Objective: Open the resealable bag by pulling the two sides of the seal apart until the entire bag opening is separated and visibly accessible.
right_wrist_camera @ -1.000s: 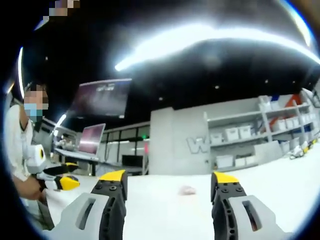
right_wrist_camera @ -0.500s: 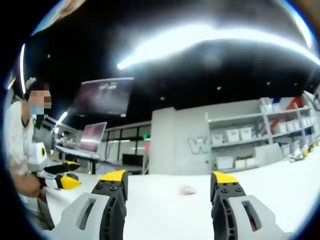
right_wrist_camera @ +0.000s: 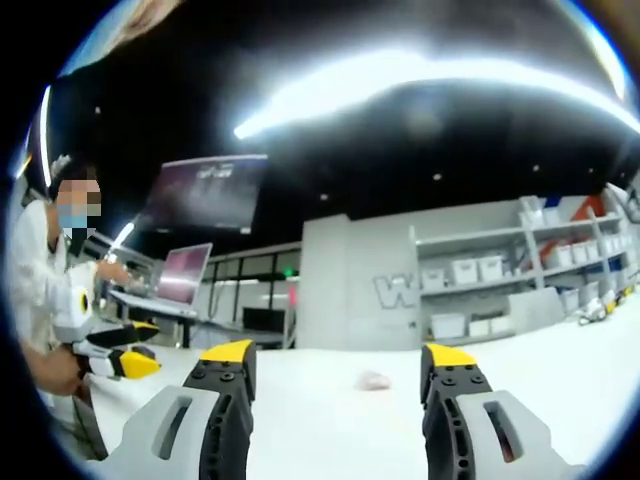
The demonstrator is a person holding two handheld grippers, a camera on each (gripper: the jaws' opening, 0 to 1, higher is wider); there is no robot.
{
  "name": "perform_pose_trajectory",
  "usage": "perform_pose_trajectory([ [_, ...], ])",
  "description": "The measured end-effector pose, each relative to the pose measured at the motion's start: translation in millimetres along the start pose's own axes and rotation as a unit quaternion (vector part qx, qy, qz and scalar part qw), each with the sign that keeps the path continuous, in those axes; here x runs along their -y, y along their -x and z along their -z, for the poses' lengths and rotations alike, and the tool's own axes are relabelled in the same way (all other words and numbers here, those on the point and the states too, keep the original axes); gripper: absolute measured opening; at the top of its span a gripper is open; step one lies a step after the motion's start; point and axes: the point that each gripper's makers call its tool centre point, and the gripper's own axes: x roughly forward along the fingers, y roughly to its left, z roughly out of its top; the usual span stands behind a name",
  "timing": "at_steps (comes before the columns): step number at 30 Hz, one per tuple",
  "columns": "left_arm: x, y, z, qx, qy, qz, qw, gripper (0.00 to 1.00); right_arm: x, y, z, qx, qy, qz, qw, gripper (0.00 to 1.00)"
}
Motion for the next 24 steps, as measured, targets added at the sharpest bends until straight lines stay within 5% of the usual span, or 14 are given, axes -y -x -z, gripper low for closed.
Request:
perform_pose_trajectory([
  [24, -5.6, -1.6, -1.6, 0.001, 0.004, -0.008, 1.0000, 0.83, 4.0, -2.2, -3.0, 0.008, -0.013, 0.008, 0.9999, 0.66],
])
